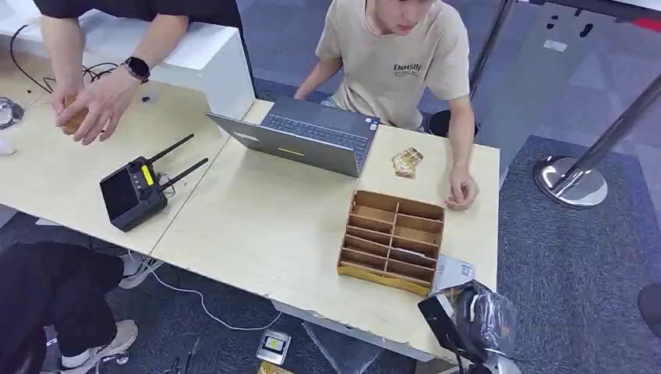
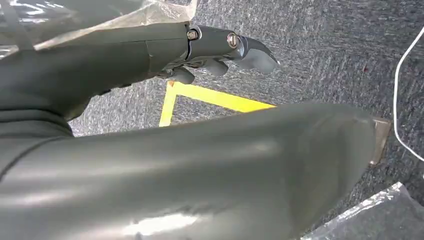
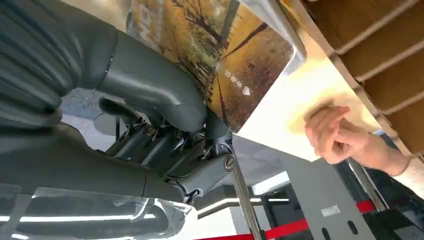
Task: Pass the card to the sensor for recognition and then transmit it.
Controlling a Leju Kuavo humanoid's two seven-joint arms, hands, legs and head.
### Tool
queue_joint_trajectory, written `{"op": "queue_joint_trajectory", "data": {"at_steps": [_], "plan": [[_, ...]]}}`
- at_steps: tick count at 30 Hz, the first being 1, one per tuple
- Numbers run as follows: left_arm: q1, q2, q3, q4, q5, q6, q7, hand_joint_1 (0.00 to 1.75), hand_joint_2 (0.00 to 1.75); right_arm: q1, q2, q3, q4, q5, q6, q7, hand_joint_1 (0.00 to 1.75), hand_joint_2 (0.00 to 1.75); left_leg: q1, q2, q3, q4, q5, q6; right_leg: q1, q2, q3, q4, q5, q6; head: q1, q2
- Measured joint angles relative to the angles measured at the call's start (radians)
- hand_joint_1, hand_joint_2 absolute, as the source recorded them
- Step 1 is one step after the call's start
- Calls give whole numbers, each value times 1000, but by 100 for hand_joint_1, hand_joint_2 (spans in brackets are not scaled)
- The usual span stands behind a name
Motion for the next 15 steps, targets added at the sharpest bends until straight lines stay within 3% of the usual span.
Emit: {"op": "queue_joint_trajectory", "data": {"at_steps": [15], "plan": [[-1, -2, 0, 0, -8, -6, 13, 0, 0, 1, 20, -10, 58, -19, -1, -63, 175, 175, 0, 0, 0, 0, 0, 0, 0, 0, 0, 0, 0, 0, 0, 0]]}}
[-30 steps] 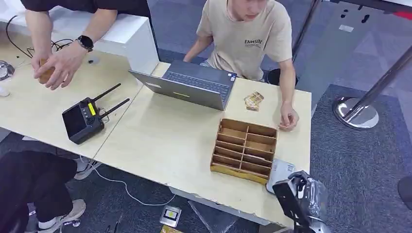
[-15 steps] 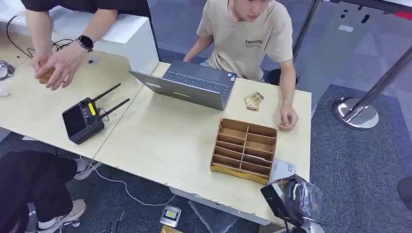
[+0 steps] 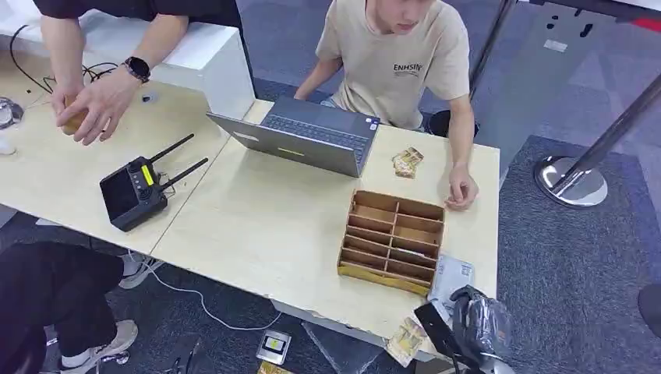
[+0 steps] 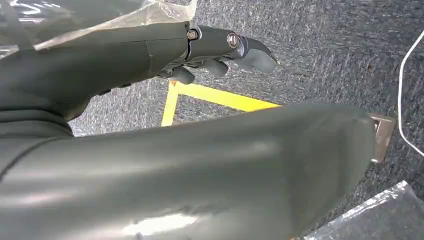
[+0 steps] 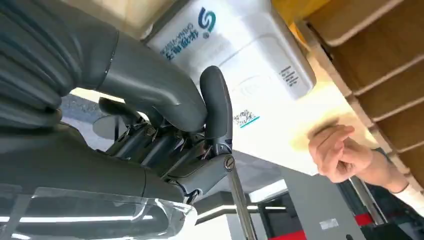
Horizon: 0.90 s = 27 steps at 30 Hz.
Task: Pass the card to the sensor for recognition and then transmit it.
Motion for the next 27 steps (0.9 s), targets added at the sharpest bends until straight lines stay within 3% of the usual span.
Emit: {"op": "queue_joint_trajectory", "data": {"at_steps": [10, 27], "plan": [[0, -3, 0, 0, 0, 0, -1, 0, 0, 2, 30, -53, 16, -19, -1, -55, 175, 175, 0, 0, 0, 0, 0, 0, 0, 0, 0, 0, 0, 0, 0, 0], [-1, -4, 0, 0, 0, 0, -1, 0, 0, 2, 61, -110, 17, -19, -1, -58, 175, 175, 0, 0, 0, 0, 0, 0, 0, 0, 0, 0, 0, 0, 0, 0]]}}
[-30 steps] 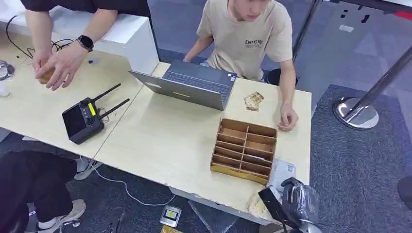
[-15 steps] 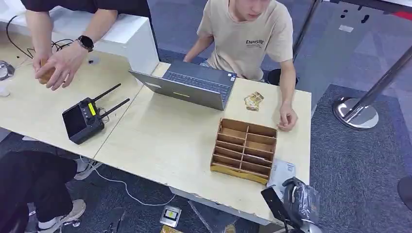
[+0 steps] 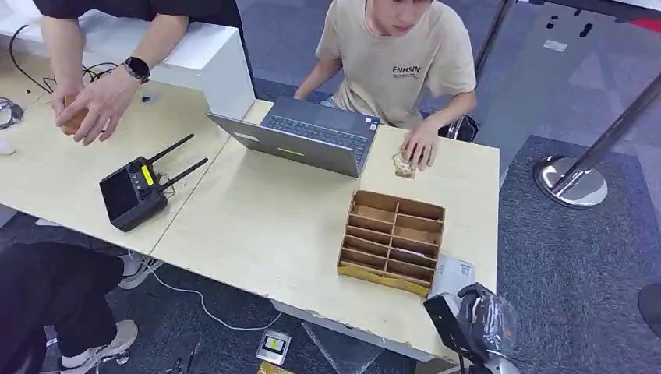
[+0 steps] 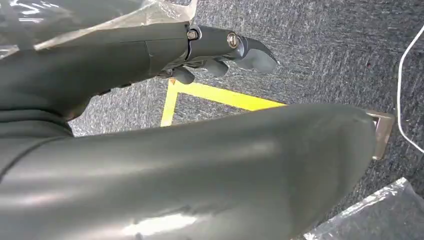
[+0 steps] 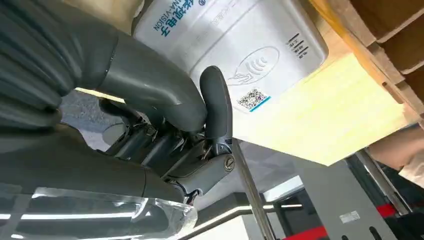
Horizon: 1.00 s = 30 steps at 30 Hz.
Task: Pass the card to the sensor for recognition and then transmit it.
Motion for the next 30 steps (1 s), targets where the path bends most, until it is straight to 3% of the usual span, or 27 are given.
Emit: {"op": "queue_joint_trajectory", "data": {"at_steps": [2, 4, 8, 9, 12, 13, 15, 16, 22, 24, 26, 27, 30], "plan": [[0, 0, 0, 0, 0, 0, 0, 0, 0, 0, 2, -3, 0, 0, 0, 0, 175, 175, 0, 0, 0, 0, 0, 0, 0, 0, 0, 0, 0, 0, 0, 0], [0, 0, 0, 0, 0, 0, 0, 0, 0, 0, 3, -8, 0, 0, 0, 0, 0, 175, 0, 0, 0, 0, 0, 0, 0, 0, 0, 0, 0, 0, 0, 0], [0, 0, 0, 0, 1, 0, 0, 0, 0, 1, 9, -20, -2, -7, 0, -22, 0, 175, 0, 0, 0, 0, 0, 0, 0, 0, 0, 0, 0, 0, 0, 0], [0, 0, 0, 0, 2, 0, -2, 0, 0, 1, 12, -28, -3, -16, 0, -37, 0, 0, 0, 0, 0, 0, 0, 0, 0, 0, 0, 0, 0, 0, 0, 0], [1, -1, 0, 0, 3, 2, -5, 0, 0, 3, 20, -55, -28, -55, 0, -52, 0, 0, 0, 0, 0, 0, 0, 0, 0, 0, 0, 0, 0, 0, 0, 0], [2, -1, 0, 0, 3, 3, -7, 0, 0, 5, 21, -64, -46, -65, 0, -46, 0, 175, 0, 0, 0, 0, 0, 0, 0, 0, 0, 0, 0, 0, 0, 0], [2, -1, 0, 0, 5, 5, -14, 0, 0, 9, 21, -79, -86, -79, 0, -34, 0, 175, 0, 0, 0, 0, 0, 0, 0, 0, 0, 0, 0, 0, 0, 0], [3, -1, 0, 0, 5, 5, -16, 0, 0, 12, 21, -89, -114, -89, 0, -26, 0, 0, 0, 0, 0, 0, 0, 0, 0, 0, 0, 0, 0, 0, 0, 0], [13, -1, 0, 0, 6, 5, -20, 0, 0, 32, 11, -117, -282, -152, 0, 27, 0, 0, 0, 0, 0, 0, 0, 0, 0, 0, 0, 0, 0, 0, 0, 0], [14, -1, 0, 0, 5, 4, -20, 0, 0, 35, 10, -118, -309, -182, 0, 10, 0, 0, 0, 0, 0, 0, 0, 0, 0, 0, 0, 0, 0, 0, 0, 0], [17, 0, 0, 0, -6, 4, -21, 0, 0, 37, 10, -126, -401, -286, 2, -80, 0, 0, 0, 0, -1, 0, 0, 0, 0, 0, 0, 0, 0, 0, 0, 0], [19, 1, 0, 0, -15, 5, -23, 0, 0, 29, 6, -126, -454, -294, 8, -74, 0, 0, 0, 0, -1, 0, 0, 0, 0, 0, 1, 1, 1, 0, 0, 0], [20, 3, 0, 1, -36, 1, -25, 0, 0, -26, -18, -125, -613, -231, 66, 85, 0, 0, 0, 0, 0, 0, 0, 0, 0, 1, 1, 1, 1, 0, 0, 0]]}}
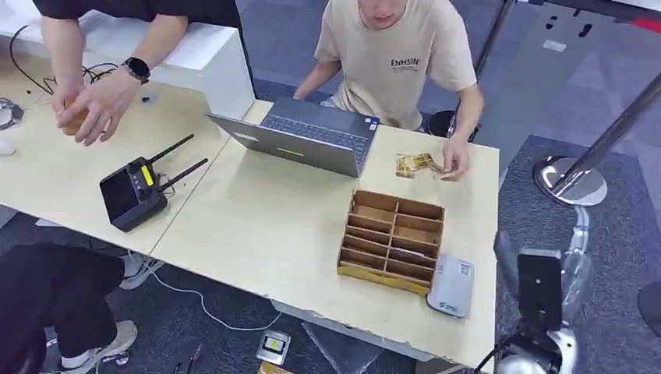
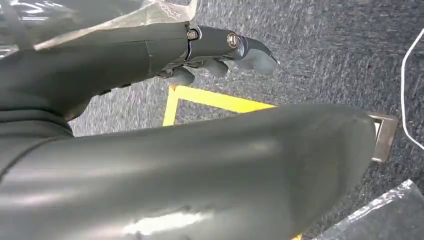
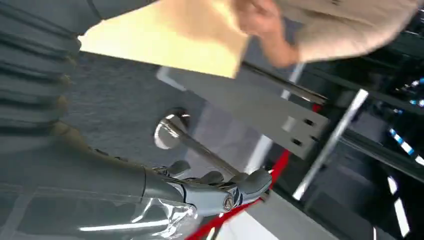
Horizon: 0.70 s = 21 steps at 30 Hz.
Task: Pass the card to the sensor for recognition and then transmit it.
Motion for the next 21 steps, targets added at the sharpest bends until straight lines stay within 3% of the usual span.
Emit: {"op": "queue_joint_trajectory", "data": {"at_steps": [5, 9, 10, 13, 16, 18, 21], "plan": [[2, 3, -2, 1, -9, -3, -6, 0, 0, -55, -26, 17, -192, 56, 20, 17, 0, 0, 0, 0, 0, 0, 0, 0, 0, 0, 0, 0, 0, 0, 0, 0], [2, 5, -4, 1, -11, -3, -6, 0, 0, -79, -40, 31, -272, 80, 28, 28, 0, 0, 0, 0, 0, 0, 0, 0, 0, 0, 0, 0, 0, 0, 0, 0], [2, 6, -4, 1, -14, -3, -6, 0, 0, -83, -43, 36, -288, 84, 28, 31, 0, 175, 0, 0, 0, 0, 0, 0, 0, 0, 0, 0, 0, 0, 0, 0], [2, 7, -7, 1, -27, -7, -1, 0, 0, -126, -59, 45, -325, 100, 65, 36, 0, 175, 0, 1, -1, 0, 0, 0, 0, 0, 0, 0, 0, 0, 0, 0], [-6, 10, -13, 1, -48, -22, 17, 0, 0, -231, -89, 66, -323, 124, 185, 66, 0, 175, 0, 2, 0, 0, 0, 0, 0, 1, 0, 0, 1, -1, 0, 0], [-16, 11, -16, 1, -59, -34, 33, 0, 0, -309, -116, 87, -284, 207, 265, 69, 0, 175, 0, 1, 0, 0, 1, 0, 0, 1, 0, 0, 1, -1, 0, 0], [-25, 11, -26, 1, -67, -38, 47, 0, 0, -368, -148, 123, -209, 316, 272, 46, 0, 175, 0, -1, -1, 0, 2, 0, 0, -1, 0, 0, 2, -1, -1, 0]]}}
